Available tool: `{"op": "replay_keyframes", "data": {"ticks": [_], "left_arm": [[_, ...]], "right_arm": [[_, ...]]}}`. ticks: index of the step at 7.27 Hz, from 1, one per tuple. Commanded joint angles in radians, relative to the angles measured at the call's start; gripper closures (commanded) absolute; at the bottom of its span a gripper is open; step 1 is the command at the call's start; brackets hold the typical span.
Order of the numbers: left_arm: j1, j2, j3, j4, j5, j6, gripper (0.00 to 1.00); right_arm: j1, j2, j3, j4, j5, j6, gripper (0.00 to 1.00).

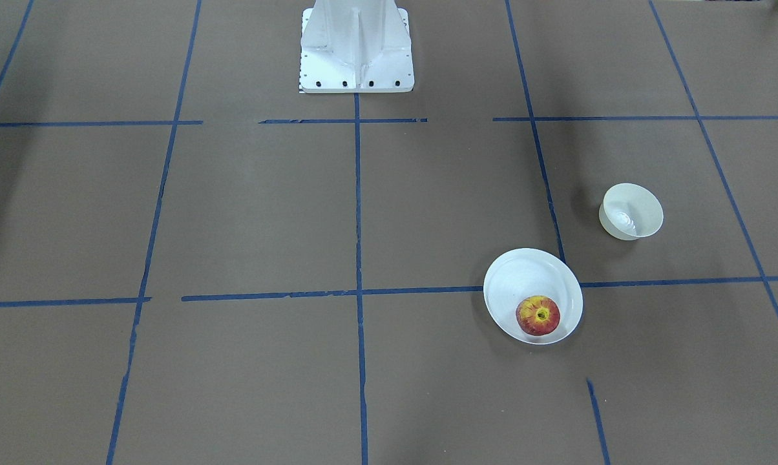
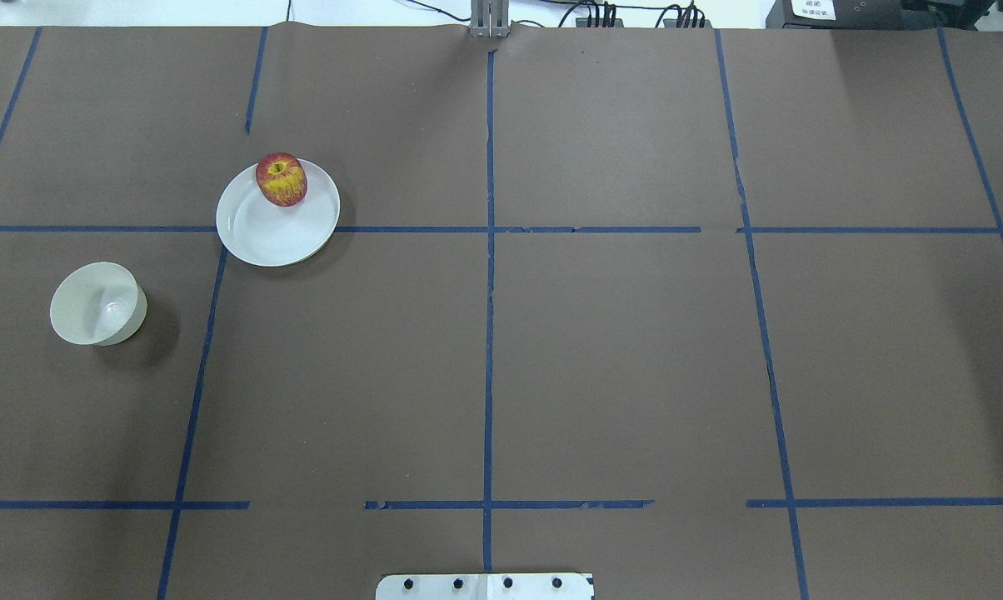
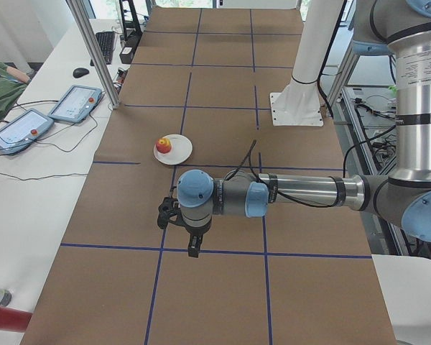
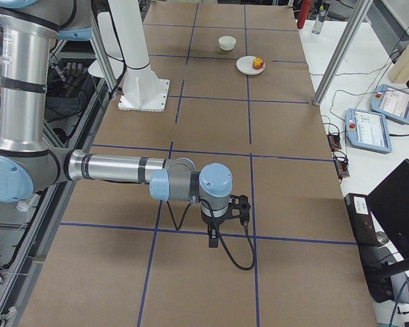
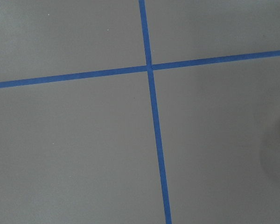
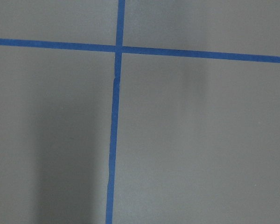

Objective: Move apple from plate to bowl

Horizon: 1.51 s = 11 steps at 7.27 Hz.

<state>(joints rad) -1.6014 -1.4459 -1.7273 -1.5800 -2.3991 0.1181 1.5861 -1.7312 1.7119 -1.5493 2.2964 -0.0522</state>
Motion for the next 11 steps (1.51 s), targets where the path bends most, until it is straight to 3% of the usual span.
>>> {"op": "replay_keyframes", "data": {"ticks": [1,4,6,8,10,11], "left_arm": [[-0.002,-0.008,-0.003,0.005,0.002,-0.009,0.00],[0.000,-0.013,0.014,-0.017,-0.005,-0.006,0.00],[0.008,-0.024,0.014,-0.134,-0.005,-0.012,0.00],[0.029,-0.149,0.020,-0.176,0.003,-0.180,0.00],[0.195,-0.320,0.047,-0.169,0.136,-0.425,0.00],[0.284,-0.388,0.075,-0.167,0.155,-0.531,0.00]], "right_arm": [[0.002,-0.001,0.000,-0.002,0.000,0.000,0.00],[0.000,0.001,0.000,0.000,0.000,0.000,0.00],[0.000,-0.001,0.000,0.000,0.000,0.000,0.00],[0.000,-0.001,0.000,0.000,0.000,0.000,0.00],[0.000,0.001,0.000,0.000,0.000,0.000,0.00],[0.000,0.001,0.000,0.000,0.000,0.000,0.00]]}}
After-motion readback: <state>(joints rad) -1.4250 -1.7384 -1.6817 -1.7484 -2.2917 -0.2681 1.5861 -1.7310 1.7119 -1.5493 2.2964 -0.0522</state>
